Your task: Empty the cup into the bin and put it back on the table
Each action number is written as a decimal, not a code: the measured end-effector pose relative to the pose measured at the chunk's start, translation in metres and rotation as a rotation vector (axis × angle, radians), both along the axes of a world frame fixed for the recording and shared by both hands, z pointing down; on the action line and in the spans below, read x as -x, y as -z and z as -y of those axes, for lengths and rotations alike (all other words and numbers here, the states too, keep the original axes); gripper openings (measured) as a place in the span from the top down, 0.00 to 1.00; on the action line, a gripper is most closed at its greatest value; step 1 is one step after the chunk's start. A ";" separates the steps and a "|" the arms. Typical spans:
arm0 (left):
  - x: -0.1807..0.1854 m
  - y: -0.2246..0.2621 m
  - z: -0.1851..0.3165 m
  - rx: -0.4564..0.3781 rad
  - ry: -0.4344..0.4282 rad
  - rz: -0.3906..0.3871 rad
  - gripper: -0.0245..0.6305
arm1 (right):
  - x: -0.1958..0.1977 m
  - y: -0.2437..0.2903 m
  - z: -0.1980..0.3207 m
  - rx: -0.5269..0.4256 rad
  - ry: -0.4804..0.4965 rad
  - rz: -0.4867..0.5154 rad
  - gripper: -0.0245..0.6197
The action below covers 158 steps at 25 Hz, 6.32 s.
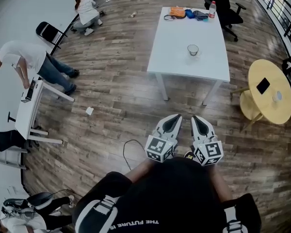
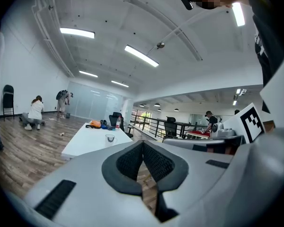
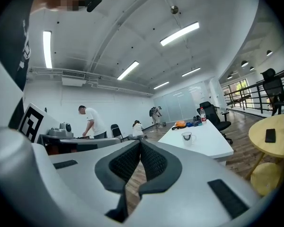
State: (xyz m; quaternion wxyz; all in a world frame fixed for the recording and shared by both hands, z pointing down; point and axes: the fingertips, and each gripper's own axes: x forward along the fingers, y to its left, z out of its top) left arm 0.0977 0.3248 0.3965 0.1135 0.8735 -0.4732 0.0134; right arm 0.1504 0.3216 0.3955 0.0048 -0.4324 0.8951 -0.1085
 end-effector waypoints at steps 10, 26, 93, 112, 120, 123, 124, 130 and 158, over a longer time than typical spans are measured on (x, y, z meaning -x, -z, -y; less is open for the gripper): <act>0.046 -0.007 0.013 0.009 0.028 -0.027 0.93 | 0.042 -0.006 0.015 -0.017 0.014 -0.058 0.94; 0.057 -0.034 0.132 0.045 0.001 -0.022 0.93 | 0.016 -0.024 0.142 -0.005 -0.123 -0.056 0.94; -0.063 -0.227 0.556 0.080 -0.580 0.197 0.41 | -0.051 -0.233 0.581 0.278 -0.113 -0.321 0.87; -0.043 -0.101 0.519 -0.074 -0.514 0.023 0.34 | -0.005 -0.114 0.553 0.170 0.068 -0.126 0.89; 0.006 -0.086 0.488 -0.002 -0.433 -0.006 0.34 | 0.048 -0.094 0.526 0.207 0.140 -0.146 0.88; 0.039 -0.081 0.477 0.013 -0.314 -0.024 0.34 | 0.069 -0.084 0.515 0.270 0.161 -0.055 0.88; 0.050 -0.080 0.471 0.016 -0.284 -0.017 0.34 | 0.079 -0.080 0.512 0.287 0.175 -0.023 0.89; 0.119 -0.068 0.441 -0.023 -0.111 -0.036 0.34 | 0.164 -0.066 0.485 0.204 0.389 -0.100 0.89; 0.359 -0.159 0.253 0.324 0.534 -0.313 0.35 | 0.441 -0.161 0.283 0.317 1.137 -0.457 0.89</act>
